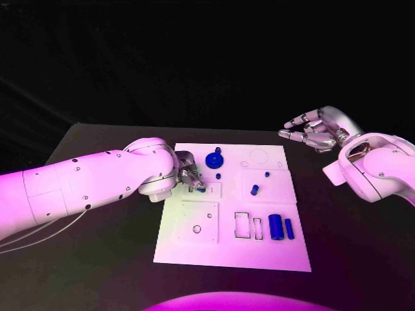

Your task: Assemble the parts on the task board

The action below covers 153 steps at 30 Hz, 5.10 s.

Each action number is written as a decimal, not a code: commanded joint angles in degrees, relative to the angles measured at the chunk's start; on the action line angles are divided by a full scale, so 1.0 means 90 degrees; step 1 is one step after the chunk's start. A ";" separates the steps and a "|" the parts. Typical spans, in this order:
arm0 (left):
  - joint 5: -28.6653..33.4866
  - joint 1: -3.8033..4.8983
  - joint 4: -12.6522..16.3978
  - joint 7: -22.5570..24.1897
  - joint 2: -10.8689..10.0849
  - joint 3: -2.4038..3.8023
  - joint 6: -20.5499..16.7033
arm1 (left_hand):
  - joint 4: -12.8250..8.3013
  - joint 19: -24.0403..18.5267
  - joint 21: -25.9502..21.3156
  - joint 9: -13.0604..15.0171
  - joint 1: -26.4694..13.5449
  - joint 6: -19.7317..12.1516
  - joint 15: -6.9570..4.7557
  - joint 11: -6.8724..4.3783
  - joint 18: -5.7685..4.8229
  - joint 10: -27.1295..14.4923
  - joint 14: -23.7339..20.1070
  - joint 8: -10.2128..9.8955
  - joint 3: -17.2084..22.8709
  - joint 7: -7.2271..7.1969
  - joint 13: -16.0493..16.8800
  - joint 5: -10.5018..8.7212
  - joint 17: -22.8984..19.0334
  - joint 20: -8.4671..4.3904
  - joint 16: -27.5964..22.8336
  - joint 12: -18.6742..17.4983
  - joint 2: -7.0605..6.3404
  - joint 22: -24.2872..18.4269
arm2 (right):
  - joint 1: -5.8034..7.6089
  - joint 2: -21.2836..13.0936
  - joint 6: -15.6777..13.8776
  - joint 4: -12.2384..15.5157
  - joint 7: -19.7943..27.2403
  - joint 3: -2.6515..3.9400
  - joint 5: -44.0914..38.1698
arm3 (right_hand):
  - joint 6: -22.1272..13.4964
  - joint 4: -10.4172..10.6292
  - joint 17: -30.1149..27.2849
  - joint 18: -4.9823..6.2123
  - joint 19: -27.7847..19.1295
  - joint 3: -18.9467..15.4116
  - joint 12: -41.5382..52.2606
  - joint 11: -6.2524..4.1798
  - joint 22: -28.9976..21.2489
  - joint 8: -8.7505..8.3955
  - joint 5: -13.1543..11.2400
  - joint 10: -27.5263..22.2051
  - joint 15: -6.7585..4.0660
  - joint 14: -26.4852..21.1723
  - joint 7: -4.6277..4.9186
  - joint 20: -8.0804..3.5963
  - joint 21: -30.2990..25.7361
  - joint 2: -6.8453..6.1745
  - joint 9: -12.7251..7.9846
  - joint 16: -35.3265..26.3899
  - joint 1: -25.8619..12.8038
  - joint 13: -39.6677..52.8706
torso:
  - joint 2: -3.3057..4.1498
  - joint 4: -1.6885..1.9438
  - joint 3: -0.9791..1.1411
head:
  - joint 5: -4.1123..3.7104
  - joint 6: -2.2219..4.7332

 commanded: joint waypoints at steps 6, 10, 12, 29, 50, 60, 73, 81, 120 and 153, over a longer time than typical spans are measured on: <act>-0.0025 -0.0006 -0.0004 -0.0112 0.0040 -0.0006 0.0225 | -0.1012 0.0025 0.0044 0.0108 -0.0020 0.0105 -0.0029 -0.0036 -0.0098 0.0023 0.0657 0.0035 0.0978 -0.0106 -0.0051 0.0035 0.1628 0.0002 0.0014 -0.0052 0.0062 0.0011 | -0.0006 -0.0009 0.0079 0.0006 0.0053 0.0000 -0.0062 | 0.0010 0.0012 0.0930 0.0097 -0.0060 -0.0057 -0.0002 -0.0032 0.0407 0.0028 0.0063 0.0020 -0.0036 0.0491 -0.0035 0.0002 -0.0053 0.0024 -0.0009 -0.0030 -0.0027 0.0311 | 0.0000 0.0004 0.0002 | -0.0010 -0.0017; -0.0024 -0.0005 -0.0011 -0.0130 0.0057 -0.0006 0.0295 | -0.1011 0.0027 0.0046 0.0111 -0.0030 0.0104 -0.0030 -0.0037 -0.0099 0.0029 0.0658 0.0039 0.0980 -0.0107 -0.0051 0.0034 0.1630 0.0003 0.0015 -0.0052 0.0064 0.0014 | -0.0006 -0.0010 0.0078 0.0012 0.0050 0.0000 -0.0062 | 0.0010 0.0012 0.0930 0.0097 -0.0060 -0.0057 -0.0002 -0.0032 0.0407 0.0028 0.0063 0.0020 -0.0036 0.0491 -0.0035 0.0002 -0.0053 0.0024 -0.0009 -0.0030 -0.0027 0.0311 | 0.0002 0.0000 0.0002 | -0.0010 -0.0031; -0.0024 -0.0004 -0.0014 -0.0137 0.0066 -0.0005 0.0353 | -0.1011 0.0030 0.0050 0.0114 -0.0041 0.0104 -0.0031 -0.0038 -0.0101 0.0038 0.0659 0.0043 0.0980 -0.0110 -0.0046 0.0033 0.1635 0.0004 0.0018 -0.0047 0.0062 0.0023 | -0.0006 -0.0013 0.0076 0.0014 0.0049 0.0000 -0.0062 | 0.0010 0.0012 0.0930 0.0097 -0.0060 -0.0057 -0.0002 -0.0032 0.0407 0.0028 0.0063 0.0020 -0.0036 0.0491 -0.0035 0.0002 -0.0053 0.0024 -0.0009 -0.0030 -0.0027 0.0311 | 0.0001 0.0001 0.0003 | -0.0012 -0.0045; -0.0099 -0.0001 -0.0144 -0.0211 0.0282 -0.0006 0.0564 | -0.0920 0.0038 0.0065 0.0176 -0.0316 0.0153 -0.0069 -0.0092 -0.0102 0.0146 0.0671 0.0144 0.0872 -0.0187 -0.0159 0.0016 0.1676 -0.0006 0.0041 -0.0081 0.0176 0.0049 | -0.0006 -0.0062 -0.0001 0.0045 0.0050 0.0000 -0.0066 | 0.0009 0.0018 0.0923 0.0102 -0.0071 -0.0071 -0.0021 -0.0032 0.0391 0.0032 0.0071 0.0001 -0.0037 0.0489 -0.0036 0.0001 -0.0072 0.0026 -0.0011 -0.0033 -0.0032 0.0288 | -0.0006 -0.0002 -0.0001 | -0.0025 -0.0085; -0.0185 -0.0001 -0.0268 -0.0270 0.0343 -0.0003 0.0578 | -0.0210 0.0059 0.0081 0.0165 -0.1268 0.0334 -0.0123 -0.0155 -0.0111 0.0223 0.0671 0.0222 -0.0210 -0.0272 -0.0216 -0.0039 0.1676 -0.0043 0.0041 0.0004 0.0200 0.0098 | -0.0005 -0.0068 -0.0008 0.0040 0.0061 0.0000 -0.0066 | 0.0004 0.0044 0.0916 0.0108 -0.0085 -0.0117 -0.0038 -0.0033 0.0369 0.0042 0.0088 -0.0019 -0.0038 0.0488 -0.0036 0.0000 -0.0102 0.0023 -0.0015 -0.0038 -0.0058 0.0269 | -0.0007 0.0004 -0.0004 | -0.0044 -0.0087; -0.0235 -0.0001 -0.0171 -0.0265 0.0189 0.0032 0.0429 | 0.0266 0.0076 0.0088 0.0081 -0.1452 0.0410 -0.0143 -0.0169 -0.0116 0.0218 0.0671 0.0162 -0.1378 -0.0290 -0.0211 -0.0021 0.1676 -0.0058 0.0041 0.0093 0.0224 0.0129 | -0.0006 -0.0074 -0.0023 0.0034 0.0075 0.0000 -0.0066 | 0.0000 0.0052 0.0914 0.0109 -0.0087 -0.0132 -0.0041 -0.0033 0.0365 0.0044 0.0089 -0.0023 -0.0038 0.0488 -0.0036 -0.0001 -0.0107 0.0022 -0.0017 -0.0039 -0.0066 0.0264 | -0.0006 0.0003 -0.0006 | -0.0040 -0.0078; -0.0207 0.0067 0.0016 -0.0209 0.0028 0.0199 0.0167 | 0.0447 0.0079 0.0084 0.0033 -0.1359 0.0430 -0.0145 -0.0169 -0.0116 0.0207 0.0671 0.0127 -0.1954 -0.0291 -0.0227 -0.0013 0.1676 -0.0061 0.0041 0.0134 0.0323 0.0136 | -0.0007 -0.0070 -0.0024 -0.0004 0.0087 -0.0001 -0.0052 | -0.0012 0.0079 0.0910 0.0112 -0.0093 -0.0178 -0.0045 -0.0031 0.0354 0.0050 0.0093 -0.0029 -0.0038 0.0488 -0.0035 -0.0002 -0.0125 0.0020 -0.0023 -0.0043 -0.0095 0.0259 | -0.0009 0.0005 -0.0002 | -0.0044 -0.0039; -0.0064 0.0257 -0.0014 -0.0220 -0.0050 0.0296 0.0208 | 0.0460 0.0074 0.0073 -0.0009 -0.1314 0.0389 -0.0134 -0.0150 -0.0114 0.0172 0.0671 0.0079 -0.2425 -0.0270 -0.0135 -0.0010 0.1675 -0.0057 0.0041 0.0221 0.0344 0.0129 | -0.0013 -0.0057 -0.0012 -0.0039 0.0105 -0.0001 -0.0045 | -0.0017 0.0090 0.0907 0.0114 -0.0096 -0.0209 -0.0044 -0.0031 0.0349 0.0055 0.0092 -0.0029 -0.0038 0.0487 -0.0035 -0.0002 -0.0133 0.0009 -0.0025 -0.0045 -0.0106 0.0259 | -0.0009 0.0003 0.0004 | -0.0040 -0.0018; -0.0163 0.0540 -0.2002 0.0096 0.0643 0.0309 0.1032 | 0.0452 -0.0144 -0.0231 -0.0342 -0.0716 0.0053 0.0034 0.0051 -0.0018 -0.0518 0.0611 -0.0358 -0.3005 -0.0043 -0.1175 0.0012 0.1468 0.0061 -0.0075 -0.0552 0.0579 -0.0374 | -0.0016 -0.0008 0.0010 -0.0062 0.0102 -0.0001 -0.0043 | -0.0018 0.0094 0.0918 0.0111 -0.0089 -0.0234 -0.0037 -0.0033 0.0358 0.0063 0.0098 -0.0023 -0.0038 0.0490 -0.0036 -0.0003 -0.0127 0.0005 -0.0027 -0.0041 -0.0106 0.0266 | -0.0002 0.0002 -0.0006 | -0.0037 -0.0001; -0.0047 0.0518 -0.2363 0.0106 0.0898 0.0164 0.1353 | 0.0458 -0.0113 -0.0193 -0.0403 -0.0691 0.0144 0.0032 0.0042 -0.0031 -0.0406 0.0622 -0.0382 -0.3142 -0.0056 -0.1000 0.0013 0.1500 0.0077 -0.0056 -0.0391 0.0686 -0.0299 | -0.0017 0.0028 0.0031 -0.0074 0.0105 -0.0001 -0.0044 | -0.0018 0.0095 0.0921 0.0109 -0.0084 -0.0239 -0.0029 -0.0033 0.0363 0.0066 0.0104 -0.0015 -0.0039 0.0491 -0.0037 -0.0003 -0.0122 0.0011 -0.0028 -0.0040 -0.0101 0.0275 | -0.0007 0.0009 0.0004 | -0.0039 -0.0037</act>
